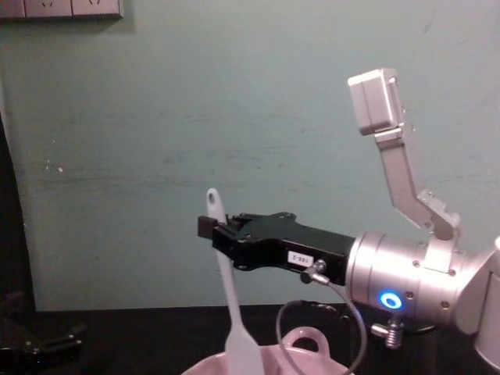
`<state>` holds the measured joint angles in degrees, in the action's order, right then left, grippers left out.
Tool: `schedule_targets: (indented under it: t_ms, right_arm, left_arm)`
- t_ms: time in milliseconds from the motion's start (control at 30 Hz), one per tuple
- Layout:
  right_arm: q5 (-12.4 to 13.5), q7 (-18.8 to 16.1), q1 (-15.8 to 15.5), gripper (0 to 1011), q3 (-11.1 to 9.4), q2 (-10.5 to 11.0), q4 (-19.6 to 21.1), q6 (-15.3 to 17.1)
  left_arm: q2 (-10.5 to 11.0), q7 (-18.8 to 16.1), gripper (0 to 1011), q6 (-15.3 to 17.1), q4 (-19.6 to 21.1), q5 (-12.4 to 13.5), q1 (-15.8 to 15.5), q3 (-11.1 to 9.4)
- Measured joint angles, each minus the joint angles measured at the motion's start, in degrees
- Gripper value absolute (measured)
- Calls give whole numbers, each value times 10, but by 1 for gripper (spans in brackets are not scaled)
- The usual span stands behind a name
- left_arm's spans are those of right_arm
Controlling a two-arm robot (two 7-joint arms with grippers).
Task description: Use the one hand to pick up the spoon and stir the clear water in the bowl.
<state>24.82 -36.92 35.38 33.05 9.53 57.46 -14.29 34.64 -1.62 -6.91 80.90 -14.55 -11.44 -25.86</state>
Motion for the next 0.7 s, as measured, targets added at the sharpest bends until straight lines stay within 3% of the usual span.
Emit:
schedule_targets:
  t_ms: [400, 533, 700]
  right_arm:
    - [-14, 6, -45, 121, -22, 49, 81, 24]
    - [-6, -11, -65, 121, -22, 67, 117, 38]
    - [6, -26, -78, 121, -16, 74, 142, 46]
  left_arm:
    - [0, 0, 1011, 0, 0, 0, 0, 0]
    - [0, 0, 1011, 0, 0, 0, 0, 0]
    - [0, 0, 1011, 0, 0, 0, 0, 0]
